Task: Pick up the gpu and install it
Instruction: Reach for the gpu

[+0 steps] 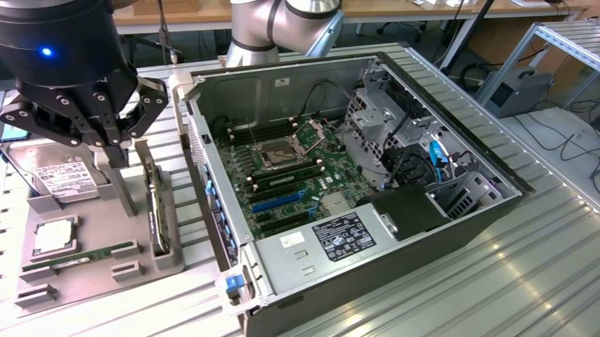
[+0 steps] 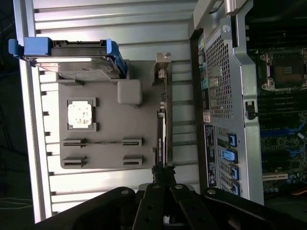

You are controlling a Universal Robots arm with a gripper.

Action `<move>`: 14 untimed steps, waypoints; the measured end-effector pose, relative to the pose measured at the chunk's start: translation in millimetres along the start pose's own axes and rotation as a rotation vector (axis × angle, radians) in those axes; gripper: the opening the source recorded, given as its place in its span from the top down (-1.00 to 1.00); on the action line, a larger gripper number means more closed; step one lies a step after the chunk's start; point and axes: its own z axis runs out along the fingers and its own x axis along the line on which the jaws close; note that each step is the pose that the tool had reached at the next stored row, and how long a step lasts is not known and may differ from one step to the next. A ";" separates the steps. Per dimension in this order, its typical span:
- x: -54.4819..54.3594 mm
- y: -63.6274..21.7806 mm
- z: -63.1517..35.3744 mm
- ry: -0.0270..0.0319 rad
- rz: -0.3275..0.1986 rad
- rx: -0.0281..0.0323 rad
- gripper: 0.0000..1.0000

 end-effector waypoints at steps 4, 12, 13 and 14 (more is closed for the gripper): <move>-0.2 -2.9 -0.2 0.0001 0.000 0.0001 0.79; -0.6 -8.2 -0.4 0.0000 0.000 0.0000 0.79; -0.7 -8.8 -0.4 0.0000 0.000 0.0000 0.79; -0.7 -9.4 -0.4 0.0000 0.000 0.0000 0.79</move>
